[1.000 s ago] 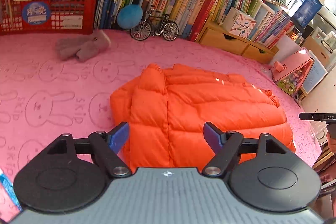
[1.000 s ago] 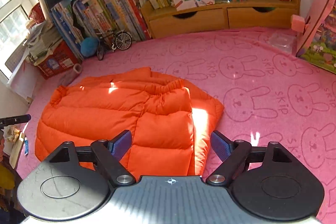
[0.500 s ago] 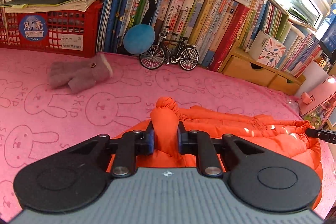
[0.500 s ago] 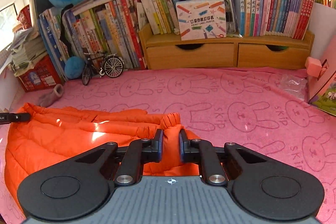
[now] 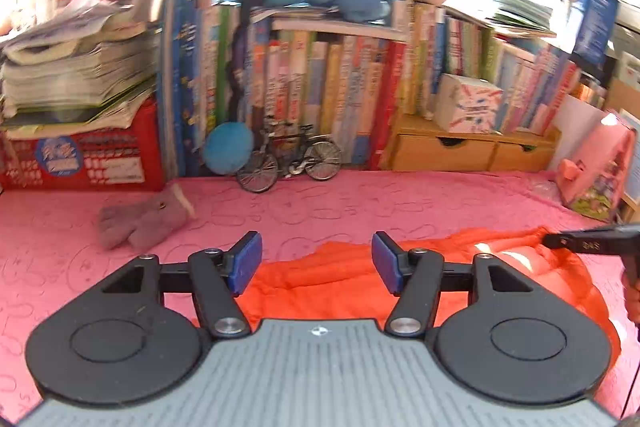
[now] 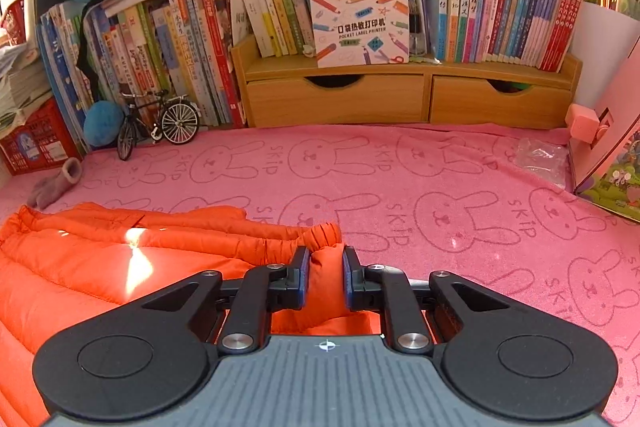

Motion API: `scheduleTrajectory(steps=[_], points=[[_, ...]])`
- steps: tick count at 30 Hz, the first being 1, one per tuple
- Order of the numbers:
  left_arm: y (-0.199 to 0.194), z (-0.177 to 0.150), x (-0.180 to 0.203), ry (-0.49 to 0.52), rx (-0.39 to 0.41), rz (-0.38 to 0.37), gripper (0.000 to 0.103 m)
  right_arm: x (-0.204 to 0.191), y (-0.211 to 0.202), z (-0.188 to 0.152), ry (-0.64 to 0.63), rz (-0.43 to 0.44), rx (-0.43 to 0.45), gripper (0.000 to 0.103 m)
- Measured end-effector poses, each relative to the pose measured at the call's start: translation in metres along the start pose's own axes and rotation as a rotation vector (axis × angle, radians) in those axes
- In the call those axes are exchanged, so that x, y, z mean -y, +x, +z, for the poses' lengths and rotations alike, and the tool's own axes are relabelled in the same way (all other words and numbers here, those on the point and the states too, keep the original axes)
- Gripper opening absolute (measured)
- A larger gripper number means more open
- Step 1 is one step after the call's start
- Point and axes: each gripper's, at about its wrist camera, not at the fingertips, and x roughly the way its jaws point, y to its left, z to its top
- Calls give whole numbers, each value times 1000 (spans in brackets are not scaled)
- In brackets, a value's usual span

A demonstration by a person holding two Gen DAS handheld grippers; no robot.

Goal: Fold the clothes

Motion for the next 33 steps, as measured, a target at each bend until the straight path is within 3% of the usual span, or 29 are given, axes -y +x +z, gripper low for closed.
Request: scheduleTrajectory(steps=[4,5,8,13,15,17,21,23,28,33], points=[[16,-6,65,218,-38,-187,69,1,9,1,24,-19,-4,19],[26,-9,74,248,-56,-194,69,2,12,1,28,-24,-4,19],[63,-15,82,259,-118,-158,69,6,18,0,46,-41,-3,21],[95,-7,59,208,-126,0,65,5,12,-11,50,-97,9,32],[105,-2,50,196,-135,36,64,-8,-6,-18,2,-139,53,36],[113,-2,46,194,-147,36,64,-30,-34,-27,-66,-149,135,42],[124,-7,46,213,-152,35,65,-85,-77,-49,-187,-95,303,66],[129,-8,46,213,-152,36,66,-119,-81,-59,-229,-87,355,69],[138,-10,42,196,-151,34,67,-169,-54,-75,-311,-163,386,76],[145,-17,44,226,-126,63,73,-165,-24,-85,-377,-258,364,85]])
